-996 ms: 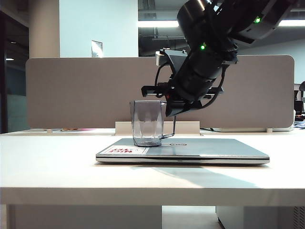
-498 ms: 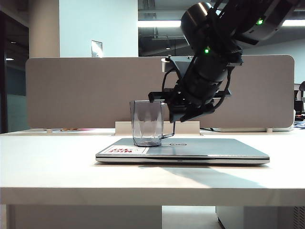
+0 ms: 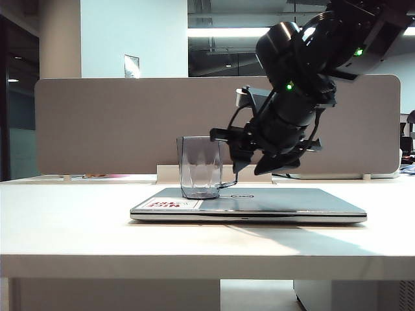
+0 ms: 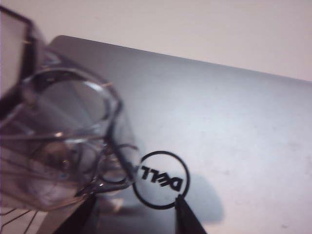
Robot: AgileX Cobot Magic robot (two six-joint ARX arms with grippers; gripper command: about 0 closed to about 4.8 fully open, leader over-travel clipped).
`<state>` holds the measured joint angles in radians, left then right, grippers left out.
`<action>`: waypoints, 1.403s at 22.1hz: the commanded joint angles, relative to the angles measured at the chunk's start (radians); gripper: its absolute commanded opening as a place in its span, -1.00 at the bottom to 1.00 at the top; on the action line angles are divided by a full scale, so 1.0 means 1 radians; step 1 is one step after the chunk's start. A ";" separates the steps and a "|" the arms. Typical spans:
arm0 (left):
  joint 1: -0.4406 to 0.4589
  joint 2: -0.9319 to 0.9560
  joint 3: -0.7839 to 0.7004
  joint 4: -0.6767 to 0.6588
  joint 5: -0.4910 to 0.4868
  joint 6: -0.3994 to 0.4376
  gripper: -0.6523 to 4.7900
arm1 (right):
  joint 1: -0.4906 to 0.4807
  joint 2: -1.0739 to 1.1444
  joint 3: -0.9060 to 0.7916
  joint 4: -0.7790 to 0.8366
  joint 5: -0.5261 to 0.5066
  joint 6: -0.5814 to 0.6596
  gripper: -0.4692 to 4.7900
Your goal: Pick up the water cup and place it on the right side of the laptop.
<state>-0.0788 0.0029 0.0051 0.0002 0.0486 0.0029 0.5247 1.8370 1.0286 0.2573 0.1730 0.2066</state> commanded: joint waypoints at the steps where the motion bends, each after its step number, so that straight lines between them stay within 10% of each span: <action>1: -0.001 0.001 0.004 0.008 0.000 -0.003 -0.77 | -0.001 -0.007 -0.014 0.055 -0.011 0.006 -0.02; 29: -0.001 0.001 0.004 0.009 0.000 -0.003 -0.77 | -0.002 0.156 -0.014 0.422 0.011 0.003 -0.04; 31: -0.001 0.001 0.004 0.008 0.000 -0.003 -0.77 | -0.003 0.173 -0.014 0.437 0.012 0.003 -0.31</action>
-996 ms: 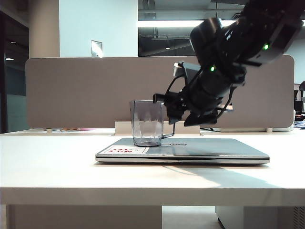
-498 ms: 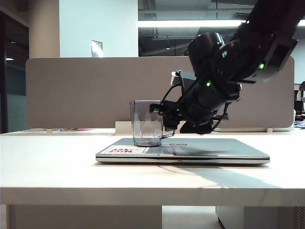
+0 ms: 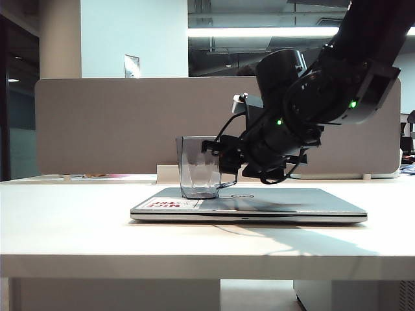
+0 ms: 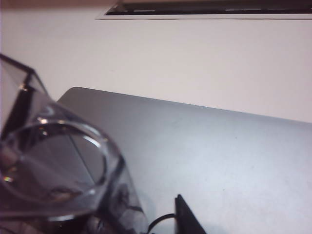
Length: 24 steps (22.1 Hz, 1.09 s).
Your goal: Pick up the water cup and place it on the right side of the laptop.
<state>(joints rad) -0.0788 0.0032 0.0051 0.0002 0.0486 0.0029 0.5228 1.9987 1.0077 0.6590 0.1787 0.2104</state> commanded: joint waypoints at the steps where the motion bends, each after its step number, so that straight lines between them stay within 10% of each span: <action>1: -0.001 0.001 0.004 0.009 0.000 -0.004 -0.77 | -0.001 0.017 0.007 0.047 0.006 -0.001 -0.39; 24: -0.001 0.001 0.004 0.008 0.027 -0.004 -0.77 | -0.002 0.039 0.039 0.116 0.029 -0.154 -0.84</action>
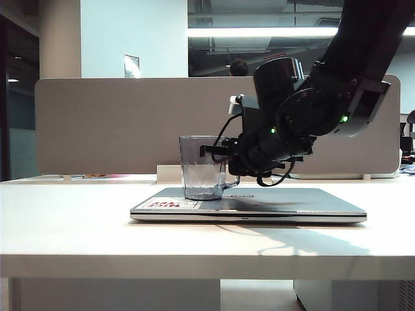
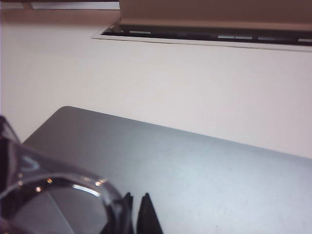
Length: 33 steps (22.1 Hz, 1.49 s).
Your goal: Pick up the water cup and place it on the right side of the laptop.
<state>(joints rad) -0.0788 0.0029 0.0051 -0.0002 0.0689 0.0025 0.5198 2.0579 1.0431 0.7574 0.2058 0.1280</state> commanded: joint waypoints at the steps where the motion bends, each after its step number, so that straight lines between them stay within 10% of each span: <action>1: -0.001 0.001 0.004 0.008 0.006 -0.004 -0.77 | 0.001 -0.030 0.004 0.018 0.002 -0.086 -0.84; 18: -0.001 0.001 0.003 0.001 0.006 -0.004 -0.77 | -0.252 -0.574 -0.356 -0.077 0.035 -0.137 -0.84; 33: -0.001 0.001 0.003 -0.021 0.021 -0.003 -0.77 | -0.630 -0.719 -0.544 -0.179 -0.334 -0.076 -0.84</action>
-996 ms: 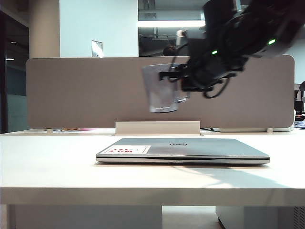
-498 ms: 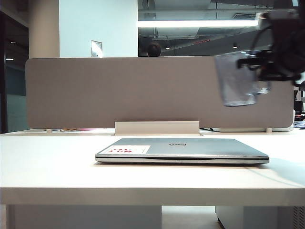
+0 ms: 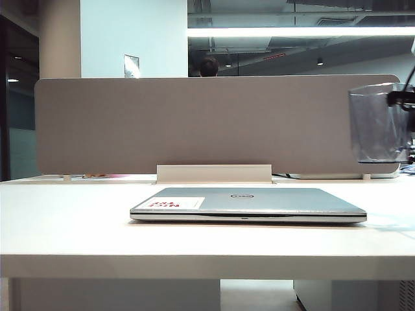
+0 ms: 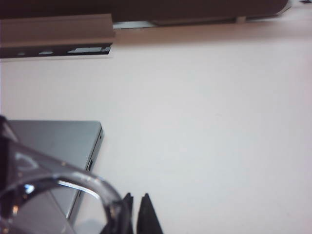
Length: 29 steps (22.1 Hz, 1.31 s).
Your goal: Pick up the water cup and place it on the right side of the laptop.
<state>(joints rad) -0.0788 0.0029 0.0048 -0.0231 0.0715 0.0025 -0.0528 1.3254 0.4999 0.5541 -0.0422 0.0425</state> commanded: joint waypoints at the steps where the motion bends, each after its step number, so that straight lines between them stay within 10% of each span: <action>1: -0.001 0.001 0.003 0.002 0.019 -0.003 -0.77 | -0.069 0.021 0.000 0.030 -0.100 0.010 -0.84; 29: -0.001 0.001 0.003 -0.006 0.019 -0.003 -0.77 | -0.134 0.468 0.011 0.468 -0.208 -0.048 -0.84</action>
<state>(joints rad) -0.0788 0.0029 0.0048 -0.0410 0.0868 0.0025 -0.1864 1.7977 0.5087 0.9955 -0.2443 0.0010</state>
